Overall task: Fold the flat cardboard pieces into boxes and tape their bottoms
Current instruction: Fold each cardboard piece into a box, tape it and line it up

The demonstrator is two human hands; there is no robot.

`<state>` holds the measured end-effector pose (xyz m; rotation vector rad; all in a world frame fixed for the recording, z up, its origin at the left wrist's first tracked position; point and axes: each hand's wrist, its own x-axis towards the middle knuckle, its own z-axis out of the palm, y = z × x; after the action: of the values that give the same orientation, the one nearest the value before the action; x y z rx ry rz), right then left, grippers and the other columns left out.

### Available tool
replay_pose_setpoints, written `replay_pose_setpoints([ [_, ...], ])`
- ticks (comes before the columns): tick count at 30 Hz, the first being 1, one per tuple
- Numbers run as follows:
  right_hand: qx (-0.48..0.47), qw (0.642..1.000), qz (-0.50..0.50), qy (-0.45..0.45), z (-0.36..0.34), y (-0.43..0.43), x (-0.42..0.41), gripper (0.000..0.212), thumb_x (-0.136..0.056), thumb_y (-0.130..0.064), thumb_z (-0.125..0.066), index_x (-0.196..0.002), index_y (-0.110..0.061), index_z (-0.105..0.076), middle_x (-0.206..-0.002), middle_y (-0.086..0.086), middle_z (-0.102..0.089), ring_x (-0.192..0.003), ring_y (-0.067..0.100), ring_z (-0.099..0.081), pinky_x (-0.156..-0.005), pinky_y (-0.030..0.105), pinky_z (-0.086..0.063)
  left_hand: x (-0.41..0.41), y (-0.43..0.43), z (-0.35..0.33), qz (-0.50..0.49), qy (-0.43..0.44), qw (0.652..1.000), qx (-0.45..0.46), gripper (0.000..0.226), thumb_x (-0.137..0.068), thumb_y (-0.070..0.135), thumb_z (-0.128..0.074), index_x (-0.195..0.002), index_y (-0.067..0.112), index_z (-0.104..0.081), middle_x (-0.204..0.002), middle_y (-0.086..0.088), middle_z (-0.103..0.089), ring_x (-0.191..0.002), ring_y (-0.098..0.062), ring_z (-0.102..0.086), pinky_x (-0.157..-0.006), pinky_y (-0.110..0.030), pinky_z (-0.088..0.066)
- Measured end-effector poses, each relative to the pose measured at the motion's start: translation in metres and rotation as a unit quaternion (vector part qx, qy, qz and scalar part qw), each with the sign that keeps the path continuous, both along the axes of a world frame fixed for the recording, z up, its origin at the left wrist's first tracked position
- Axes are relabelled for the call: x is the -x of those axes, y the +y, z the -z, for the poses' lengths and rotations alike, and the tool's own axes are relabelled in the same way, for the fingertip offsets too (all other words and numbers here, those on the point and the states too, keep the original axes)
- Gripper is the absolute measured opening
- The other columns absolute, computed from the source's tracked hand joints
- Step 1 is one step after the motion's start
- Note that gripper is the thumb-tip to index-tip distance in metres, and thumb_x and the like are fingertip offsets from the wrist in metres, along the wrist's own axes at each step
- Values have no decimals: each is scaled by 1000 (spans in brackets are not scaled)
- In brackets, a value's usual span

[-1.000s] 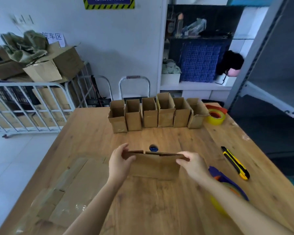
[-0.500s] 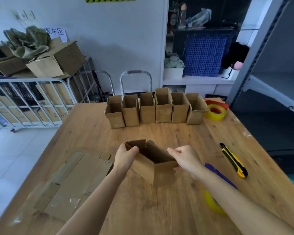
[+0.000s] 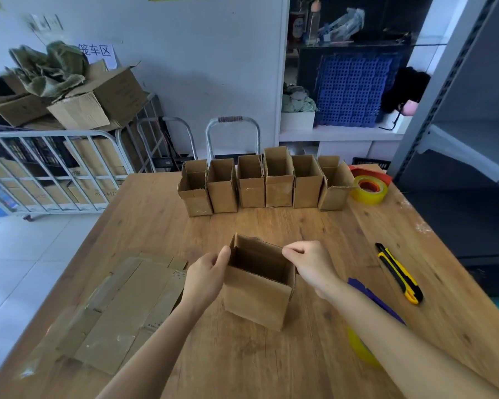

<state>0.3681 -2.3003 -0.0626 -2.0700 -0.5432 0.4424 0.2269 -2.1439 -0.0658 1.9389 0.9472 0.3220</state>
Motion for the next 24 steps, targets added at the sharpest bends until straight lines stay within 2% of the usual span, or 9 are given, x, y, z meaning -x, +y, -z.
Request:
replay_pose_setpoints([
  [5,0,999,-25,-45,-9,12,-6,24,-95,-19,-60,-116,-15,-70,-108,-8,-65,-100,5,-53,-71,3,-34,2,9,7,17,15,999,29,47,-94,43,-53,-81,-1,-63,-63,-2,-57,-61,-16,-54,-61,-30,-47],
  [8,-12,1000,-7,-22,-4,9,-3,37,-96,-27,-57,-132,-16,-59,-123,-2,-63,-110,9,-54,-84,15,-40,1,9,8,14,0,999,35,39,-92,39,-59,-66,11,-50,-56,3,-50,-56,-14,-48,-57,-29,-43],
  [10,-39,998,40,-7,-3,-3,-3,44,-97,-33,-55,-138,-17,-51,-125,-2,-60,-106,6,-52,-81,16,-40,-1,6,7,10,0,1000,15,39,-91,39,-60,-64,15,-46,-54,3,-48,-54,-12,-45,-53,-25,-39],
  [12,-53,997,60,-24,-4,-20,-3,42,-97,-34,-55,-135,-18,-52,-123,-5,-61,-104,4,-53,-77,12,-40,-2,4,7,4,-3,1000,3,40,-91,40,-60,-64,15,-46,-54,4,-46,-52,-10,-43,-51,-22,-37],
  [15,-18,998,-35,-43,-3,-38,4,39,-96,-31,-56,-134,-22,-53,-123,-9,-60,-112,6,-56,-81,10,-41,-8,-2,7,7,-7,1000,2,38,-94,40,-55,-67,12,-53,-54,4,-46,-49,-7,-42,-50,-19,-36],
  [17,11,994,-102,-46,-1,-38,11,44,-97,-29,-56,-140,-25,-47,-130,-9,-55,-117,4,-52,-87,9,-41,-15,-8,5,28,3,1000,-8,38,-96,37,-54,-67,12,-53,-55,4,-48,-48,-6,-43,-50,-17,-37],
  [21,73,978,-132,-143,-8,-20,5,61,-96,-26,-58,-150,-31,-31,-146,-7,-36,-124,6,-41,-93,13,-39,-26,-12,-2,89,47,993,-61,35,-97,31,-53,-67,14,-54,-56,3,-50,-49,-7,-45,-51,-16,-36],
  [23,123,968,-144,-162,-12,-13,-2,47,-96,-22,-58,-141,-26,-46,-154,-2,-29,-136,17,-37,-102,23,-39,-27,-7,-6,109,62,988,-90,33,-98,26,-51,-66,15,-52,-57,3,-49,-50,-8,-44,-50,-16,-35],
  [24,136,968,-143,-155,-14,-11,-3,32,-96,-21,-58,-128,-23,-57,-156,0,-28,-140,21,-34,-106,29,-37,-26,-4,-7,115,66,986,-103,32,-98,23,-50,-67,15,-52,-58,2,-50,-50,-8,-45,-50,-17,-37],
])
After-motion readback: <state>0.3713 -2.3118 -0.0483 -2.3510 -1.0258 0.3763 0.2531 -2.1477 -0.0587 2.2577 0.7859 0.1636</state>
